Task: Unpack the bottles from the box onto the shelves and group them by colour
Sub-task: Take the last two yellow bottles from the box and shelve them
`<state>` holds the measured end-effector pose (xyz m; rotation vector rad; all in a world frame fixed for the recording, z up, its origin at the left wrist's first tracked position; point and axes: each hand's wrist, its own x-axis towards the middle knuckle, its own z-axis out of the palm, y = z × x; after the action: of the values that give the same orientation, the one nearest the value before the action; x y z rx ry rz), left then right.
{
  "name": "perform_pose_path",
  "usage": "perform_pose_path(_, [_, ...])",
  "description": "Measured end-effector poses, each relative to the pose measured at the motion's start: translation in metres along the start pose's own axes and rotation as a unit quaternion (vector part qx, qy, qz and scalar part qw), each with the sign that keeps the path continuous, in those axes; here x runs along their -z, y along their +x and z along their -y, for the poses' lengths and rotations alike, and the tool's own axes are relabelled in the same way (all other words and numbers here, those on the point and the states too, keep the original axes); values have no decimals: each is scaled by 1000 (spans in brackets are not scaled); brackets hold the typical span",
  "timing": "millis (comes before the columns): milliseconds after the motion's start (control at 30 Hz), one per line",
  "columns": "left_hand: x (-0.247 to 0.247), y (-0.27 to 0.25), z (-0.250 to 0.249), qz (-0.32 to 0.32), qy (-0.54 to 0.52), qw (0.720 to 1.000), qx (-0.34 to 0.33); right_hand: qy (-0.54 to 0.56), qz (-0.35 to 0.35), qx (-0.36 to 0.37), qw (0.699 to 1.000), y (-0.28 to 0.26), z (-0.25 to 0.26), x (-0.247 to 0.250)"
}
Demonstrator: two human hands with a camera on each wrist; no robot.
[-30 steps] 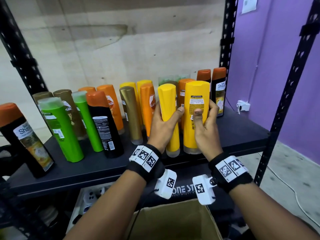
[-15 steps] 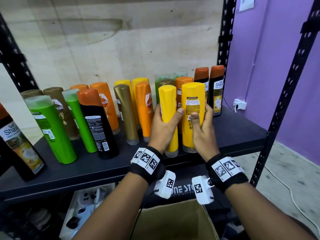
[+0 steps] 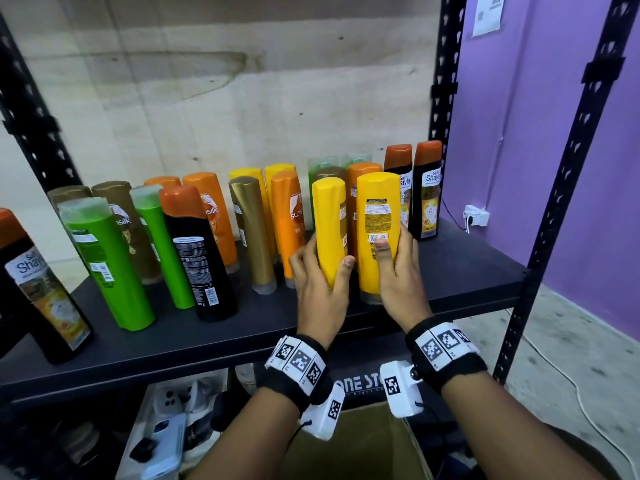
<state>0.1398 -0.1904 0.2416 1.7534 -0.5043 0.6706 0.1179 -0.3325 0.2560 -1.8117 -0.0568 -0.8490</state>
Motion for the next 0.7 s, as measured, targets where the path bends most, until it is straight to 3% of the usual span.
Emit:
perform_pose_path(500, [-10,13,0,52,-10,998,45,-21,97,-62,993,14,-10,2])
perform_pose_path(700, [-14,20,3,74,3,994,86,-33,103,-61,992,16,-11,-1])
